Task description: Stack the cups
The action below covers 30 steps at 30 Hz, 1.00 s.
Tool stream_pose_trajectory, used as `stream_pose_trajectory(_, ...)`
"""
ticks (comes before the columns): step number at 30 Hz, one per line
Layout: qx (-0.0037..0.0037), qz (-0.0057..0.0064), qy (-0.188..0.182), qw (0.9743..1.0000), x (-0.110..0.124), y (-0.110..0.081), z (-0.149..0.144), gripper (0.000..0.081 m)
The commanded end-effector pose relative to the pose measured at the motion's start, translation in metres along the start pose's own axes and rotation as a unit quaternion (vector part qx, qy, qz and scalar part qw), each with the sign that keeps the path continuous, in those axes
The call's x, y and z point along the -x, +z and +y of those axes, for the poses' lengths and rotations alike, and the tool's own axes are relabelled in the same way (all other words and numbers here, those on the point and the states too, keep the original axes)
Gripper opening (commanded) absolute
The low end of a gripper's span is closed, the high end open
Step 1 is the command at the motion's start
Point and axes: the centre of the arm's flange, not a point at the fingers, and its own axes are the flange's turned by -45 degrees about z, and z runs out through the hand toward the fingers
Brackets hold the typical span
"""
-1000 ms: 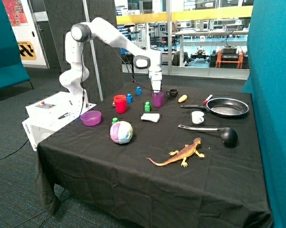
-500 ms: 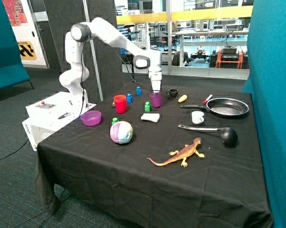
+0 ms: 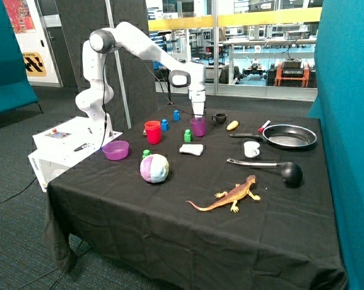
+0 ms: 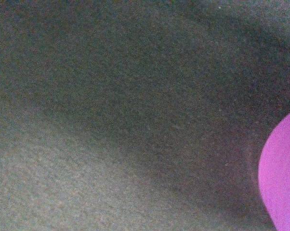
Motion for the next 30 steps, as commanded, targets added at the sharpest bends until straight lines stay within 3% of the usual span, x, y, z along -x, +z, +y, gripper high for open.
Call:
stream_pose_trajectory(1,-0.00223,-0.0003,-0.003,1.0000,-0.002,-0.009,0.003,0.0000)
stream_pose_trajectory(8,-0.00223,-0.0003,-0.002,1.0000,-0.006,-0.038,0.008,0.0000)
stream_pose_trajectory(15,-0.00223,-0.0003,-0.004,1.0000,-0.004,-0.050,0.012,0.0000)
stream_pose_trajectory(30,-0.00223,-0.0003,-0.003,1.0000,0.021,-0.088,0.026,0.0000)
